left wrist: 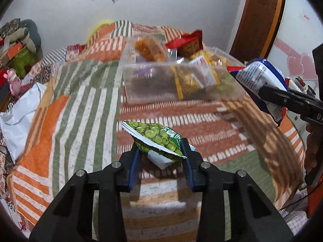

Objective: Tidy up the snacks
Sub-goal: 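Carry the blue-white bag and pea bag into the box and release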

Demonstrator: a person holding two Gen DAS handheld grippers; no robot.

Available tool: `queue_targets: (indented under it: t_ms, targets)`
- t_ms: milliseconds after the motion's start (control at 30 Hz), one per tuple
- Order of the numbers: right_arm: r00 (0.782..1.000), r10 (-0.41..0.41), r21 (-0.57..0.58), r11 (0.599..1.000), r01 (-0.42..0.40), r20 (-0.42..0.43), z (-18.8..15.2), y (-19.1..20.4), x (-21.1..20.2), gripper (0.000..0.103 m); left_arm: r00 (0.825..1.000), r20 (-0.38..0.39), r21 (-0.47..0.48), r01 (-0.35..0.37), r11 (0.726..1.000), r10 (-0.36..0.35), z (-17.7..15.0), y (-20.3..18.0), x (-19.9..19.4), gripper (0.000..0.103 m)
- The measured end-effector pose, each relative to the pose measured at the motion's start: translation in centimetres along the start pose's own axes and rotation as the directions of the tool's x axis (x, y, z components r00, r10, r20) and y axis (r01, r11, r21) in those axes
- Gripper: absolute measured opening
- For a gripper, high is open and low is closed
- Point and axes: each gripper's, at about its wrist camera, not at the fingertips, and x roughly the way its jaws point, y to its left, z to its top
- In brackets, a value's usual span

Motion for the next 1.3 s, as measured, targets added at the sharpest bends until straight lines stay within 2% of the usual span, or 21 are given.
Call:
queue_targets:
  t_ms: [300, 633, 967, 1300]
  targets:
    - [0.997, -0.031, 0.028, 0.999, 0.029, 0.072, 1.2, -1.5, -1.8, 0.051, 0.993, 0.115, 0.009, 0.012, 1.000, -0.013, 3.9, -0.7, -2.5, 0.037]
    - [0.990, -0.064, 0.044, 0.997, 0.059, 0.126, 3.0, -2.6, -2.3, 0.051, 0.985, 0.173, 0.028, 0.014, 1.000, -0.018, 7.9, -1.9, -2.0, 0.037]
    - [0.988, -0.067, 0.080, 0.995, 0.056, 0.138, 4.6, -3.7, -0.7, 0.051, 0.983, 0.183, 0.027, 0.013, 1.000, -0.018, 10.8, -2.5, 0.3, 0.037]
    - [0.995, -0.065, 0.037, 0.997, 0.062, 0.082, 5.7, -3.5, 2.1, 0.051, 0.987, 0.152, 0.006, 0.055, 0.998, -0.055, 12.5, -2.8, 3.9, 0.037]
